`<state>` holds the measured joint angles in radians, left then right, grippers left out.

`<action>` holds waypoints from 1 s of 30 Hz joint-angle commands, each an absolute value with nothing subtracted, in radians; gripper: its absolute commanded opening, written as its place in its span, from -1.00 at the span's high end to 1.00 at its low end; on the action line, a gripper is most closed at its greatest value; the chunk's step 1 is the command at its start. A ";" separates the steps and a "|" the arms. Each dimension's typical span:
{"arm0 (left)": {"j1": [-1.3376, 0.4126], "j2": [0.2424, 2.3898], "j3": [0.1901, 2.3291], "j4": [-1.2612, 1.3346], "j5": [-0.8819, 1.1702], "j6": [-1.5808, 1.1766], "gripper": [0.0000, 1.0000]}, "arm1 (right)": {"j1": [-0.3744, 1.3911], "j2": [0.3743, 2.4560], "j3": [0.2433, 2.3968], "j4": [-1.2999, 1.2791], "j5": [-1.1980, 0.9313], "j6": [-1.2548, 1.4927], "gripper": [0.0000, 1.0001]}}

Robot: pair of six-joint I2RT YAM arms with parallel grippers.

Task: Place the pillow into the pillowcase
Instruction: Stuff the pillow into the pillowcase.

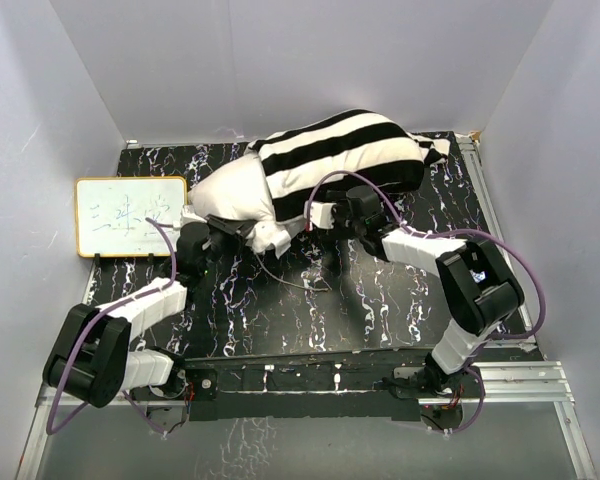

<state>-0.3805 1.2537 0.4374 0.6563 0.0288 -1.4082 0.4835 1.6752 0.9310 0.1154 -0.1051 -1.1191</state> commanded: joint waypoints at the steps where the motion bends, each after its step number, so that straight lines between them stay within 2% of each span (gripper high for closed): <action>1: -0.376 1.252 0.580 0.614 0.139 -1.291 1.00 | 0.473 1.641 1.012 0.364 -0.051 -1.079 0.02; 2: -0.376 1.258 0.616 0.584 0.162 -1.262 1.00 | 0.470 1.619 1.023 0.329 -0.075 -1.053 0.34; 3: -0.375 1.265 0.653 0.549 0.182 -1.230 1.00 | 0.469 1.591 1.033 0.292 -0.107 -1.025 0.56; 5: -0.374 1.277 0.735 0.473 0.225 -1.171 1.00 | 0.465 1.526 1.079 0.158 -0.199 -0.976 0.76; 11: -0.376 1.307 0.948 0.265 0.382 -1.098 1.00 | 0.461 1.427 1.433 -0.369 -0.502 -0.823 0.84; 17: -0.382 1.282 1.124 0.102 0.464 -1.115 1.00 | 0.462 1.425 1.675 -0.577 -0.588 -0.793 0.82; 18: -0.382 1.271 1.144 0.076 0.456 -1.111 1.00 | 0.461 1.428 1.679 -0.596 -0.579 -0.817 0.72; 19: -0.382 1.263 1.158 0.048 0.445 -1.096 1.00 | 0.458 1.423 1.654 -0.601 -0.560 -0.844 0.39; 22: -0.382 1.246 1.176 -0.012 0.419 -1.049 1.00 | 0.399 1.399 1.539 -0.563 -0.599 -0.857 -0.86; 23: -0.382 1.244 1.167 -0.010 0.419 -1.046 1.00 | 0.371 1.388 1.485 -0.531 -0.630 -0.852 -0.98; 30: -0.383 1.291 1.137 0.045 0.500 -1.057 1.00 | 0.233 1.396 1.148 -0.199 -0.635 -1.055 -1.00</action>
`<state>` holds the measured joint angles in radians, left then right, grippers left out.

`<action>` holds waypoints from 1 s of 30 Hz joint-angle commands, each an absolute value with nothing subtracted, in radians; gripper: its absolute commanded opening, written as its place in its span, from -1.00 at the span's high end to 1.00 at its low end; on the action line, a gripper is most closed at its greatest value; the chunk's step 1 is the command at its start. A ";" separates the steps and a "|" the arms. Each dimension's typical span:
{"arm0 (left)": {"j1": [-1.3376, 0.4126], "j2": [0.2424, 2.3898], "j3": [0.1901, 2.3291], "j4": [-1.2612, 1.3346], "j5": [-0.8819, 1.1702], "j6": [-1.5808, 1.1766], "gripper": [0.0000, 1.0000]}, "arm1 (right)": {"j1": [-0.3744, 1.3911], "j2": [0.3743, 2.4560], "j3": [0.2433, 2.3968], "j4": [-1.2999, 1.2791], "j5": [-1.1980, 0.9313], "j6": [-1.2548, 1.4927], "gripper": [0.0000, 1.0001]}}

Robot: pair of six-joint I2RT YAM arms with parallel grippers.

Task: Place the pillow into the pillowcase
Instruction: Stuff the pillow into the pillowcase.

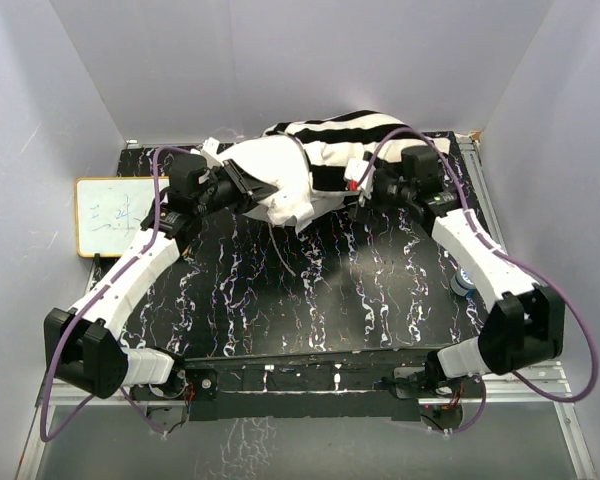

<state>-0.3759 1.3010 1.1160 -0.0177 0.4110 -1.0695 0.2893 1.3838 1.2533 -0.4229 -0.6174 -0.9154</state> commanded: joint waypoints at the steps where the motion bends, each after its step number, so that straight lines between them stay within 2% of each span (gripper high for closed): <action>1: -0.383 1.296 1.142 0.048 0.506 -1.055 1.00 | 0.227 1.412 1.120 -0.138 -0.616 -1.071 -1.00; 5: -0.385 1.310 1.162 0.043 0.520 -1.046 1.00 | 0.227 1.507 1.061 0.183 -0.519 -1.054 -1.00; 9: -0.389 1.322 1.164 0.046 0.526 -1.045 1.00 | 0.227 1.641 1.097 0.373 -0.419 -1.016 -0.99; 11: -0.390 1.333 1.168 0.051 0.531 -1.044 1.00 | 0.226 1.694 1.133 0.389 -0.413 -1.002 -0.86; 12: -0.390 1.340 1.172 0.050 0.534 -1.042 1.00 | 0.226 1.707 1.156 0.360 -0.431 -0.991 -0.73; 16: -0.390 1.363 1.209 0.032 0.539 -1.027 1.00 | 0.226 1.662 1.261 0.118 -0.590 -0.937 0.34; 18: -0.390 1.375 1.230 0.024 0.554 -1.029 1.00 | 0.226 1.597 1.294 0.021 -0.649 -0.899 0.66; 20: -0.390 1.389 1.257 0.009 0.570 -1.037 1.00 | 0.227 1.530 1.356 -0.110 -0.695 -0.855 0.76; 24: -0.391 1.384 1.300 -0.010 0.636 -1.126 1.00 | 0.227 1.438 1.598 -0.442 -0.787 -0.827 0.81; 26: -0.397 1.374 1.304 0.019 0.682 -1.214 1.00 | 0.227 1.439 1.753 -0.655 -0.829 -0.839 0.82; 30: -0.406 1.323 1.254 0.120 0.731 -1.387 1.00 | 0.227 1.511 2.036 -0.913 -0.863 -0.870 0.82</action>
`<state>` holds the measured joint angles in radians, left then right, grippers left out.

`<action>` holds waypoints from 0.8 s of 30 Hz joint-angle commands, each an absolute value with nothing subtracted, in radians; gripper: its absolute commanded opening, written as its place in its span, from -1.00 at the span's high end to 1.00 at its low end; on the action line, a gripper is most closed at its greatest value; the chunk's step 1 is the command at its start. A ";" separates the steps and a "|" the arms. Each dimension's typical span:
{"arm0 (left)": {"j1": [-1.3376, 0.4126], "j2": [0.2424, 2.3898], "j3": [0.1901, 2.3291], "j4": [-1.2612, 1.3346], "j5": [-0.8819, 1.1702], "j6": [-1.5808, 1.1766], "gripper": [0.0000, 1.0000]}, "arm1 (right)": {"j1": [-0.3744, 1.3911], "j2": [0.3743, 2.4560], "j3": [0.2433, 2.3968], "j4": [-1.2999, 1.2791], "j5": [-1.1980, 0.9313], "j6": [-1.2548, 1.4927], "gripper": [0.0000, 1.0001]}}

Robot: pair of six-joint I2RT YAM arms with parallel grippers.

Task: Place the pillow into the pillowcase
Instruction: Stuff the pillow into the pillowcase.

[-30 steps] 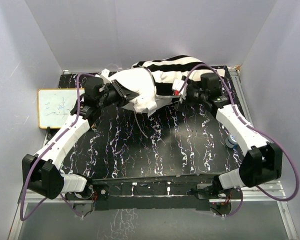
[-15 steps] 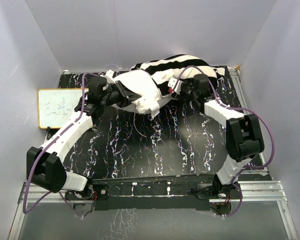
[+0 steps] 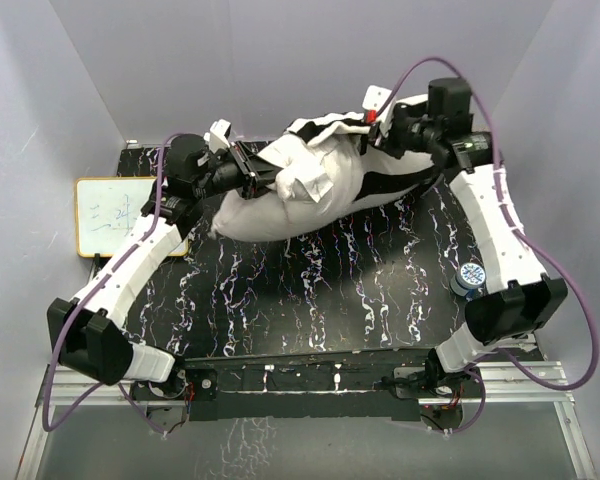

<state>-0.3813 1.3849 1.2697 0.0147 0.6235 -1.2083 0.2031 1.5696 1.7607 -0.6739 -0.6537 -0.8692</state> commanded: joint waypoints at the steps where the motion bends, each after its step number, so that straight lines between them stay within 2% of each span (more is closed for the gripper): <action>1: -0.406 1.306 1.220 0.160 0.733 -1.442 1.00 | 0.227 1.543 2.085 -0.948 -0.862 -0.872 0.82; 7: -0.405 1.248 0.892 0.429 0.662 -1.673 1.00 | 0.242 1.824 2.154 -1.018 -0.867 -0.854 0.74; 11: -0.392 1.316 0.744 0.610 0.603 -1.746 1.00 | 0.274 2.072 2.258 -0.995 -0.792 -0.721 0.68; 13: -0.370 1.360 0.710 0.669 0.585 -1.757 1.00 | 0.286 2.160 2.331 -0.966 -0.739 -0.625 0.51; 16: -0.315 1.429 0.700 0.690 0.572 -1.714 1.00 | 0.291 2.147 2.336 -0.917 -0.691 -0.554 -0.03; 21: -0.256 1.483 0.732 0.615 0.582 -1.540 1.00 | 0.251 1.847 2.047 -0.712 -0.695 -0.496 -0.56; 24: -0.256 1.522 0.782 0.561 0.649 -1.428 1.00 | 0.247 1.643 1.837 -0.616 -0.659 -0.502 -0.80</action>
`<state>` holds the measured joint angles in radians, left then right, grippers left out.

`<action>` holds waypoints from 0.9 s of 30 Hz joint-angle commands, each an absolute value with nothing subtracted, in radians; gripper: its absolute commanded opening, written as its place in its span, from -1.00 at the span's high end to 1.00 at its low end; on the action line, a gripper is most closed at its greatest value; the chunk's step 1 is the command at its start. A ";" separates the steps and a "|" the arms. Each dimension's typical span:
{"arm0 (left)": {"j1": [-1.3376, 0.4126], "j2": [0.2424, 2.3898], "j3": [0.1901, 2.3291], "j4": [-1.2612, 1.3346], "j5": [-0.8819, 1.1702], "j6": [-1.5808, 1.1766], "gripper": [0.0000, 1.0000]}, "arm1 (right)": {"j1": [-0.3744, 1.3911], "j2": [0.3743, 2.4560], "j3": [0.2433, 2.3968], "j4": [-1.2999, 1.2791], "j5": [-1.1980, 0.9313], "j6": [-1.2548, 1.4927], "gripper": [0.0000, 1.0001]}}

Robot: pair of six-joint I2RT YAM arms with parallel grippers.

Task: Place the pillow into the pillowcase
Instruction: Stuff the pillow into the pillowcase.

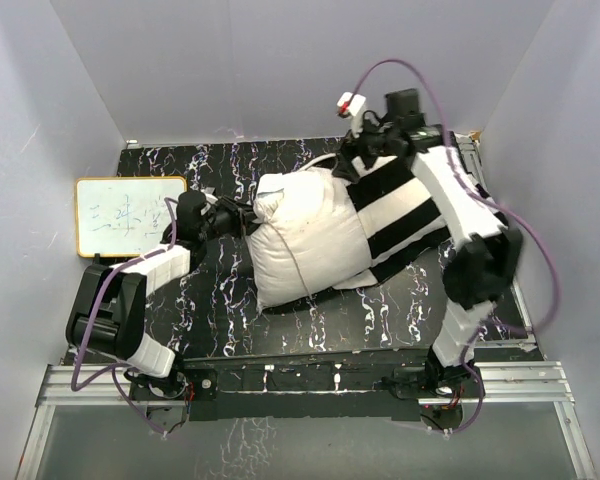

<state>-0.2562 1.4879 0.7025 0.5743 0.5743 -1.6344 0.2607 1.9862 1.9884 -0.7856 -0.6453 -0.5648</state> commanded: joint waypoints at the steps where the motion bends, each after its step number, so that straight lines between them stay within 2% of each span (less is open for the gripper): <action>1: -0.255 1.528 0.794 0.533 0.661 -1.394 1.00 | 0.248 1.598 1.781 -0.605 -0.651 -0.504 -0.82; 5: -0.255 1.520 0.772 0.492 0.667 -1.329 1.00 | 0.276 1.488 1.611 -0.597 -0.565 -0.498 -0.81; 13: -0.255 1.534 0.660 0.635 0.688 -1.388 1.00 | 0.459 1.407 1.327 -0.469 -0.069 -0.501 -0.74; 20: -0.256 1.561 0.622 0.697 0.692 -1.408 1.00 | 0.484 1.398 1.246 -0.366 0.230 -0.552 -0.63; 27: -0.255 1.585 0.621 0.729 0.702 -1.420 1.00 | 0.492 1.413 1.196 -0.347 0.329 -0.596 -0.41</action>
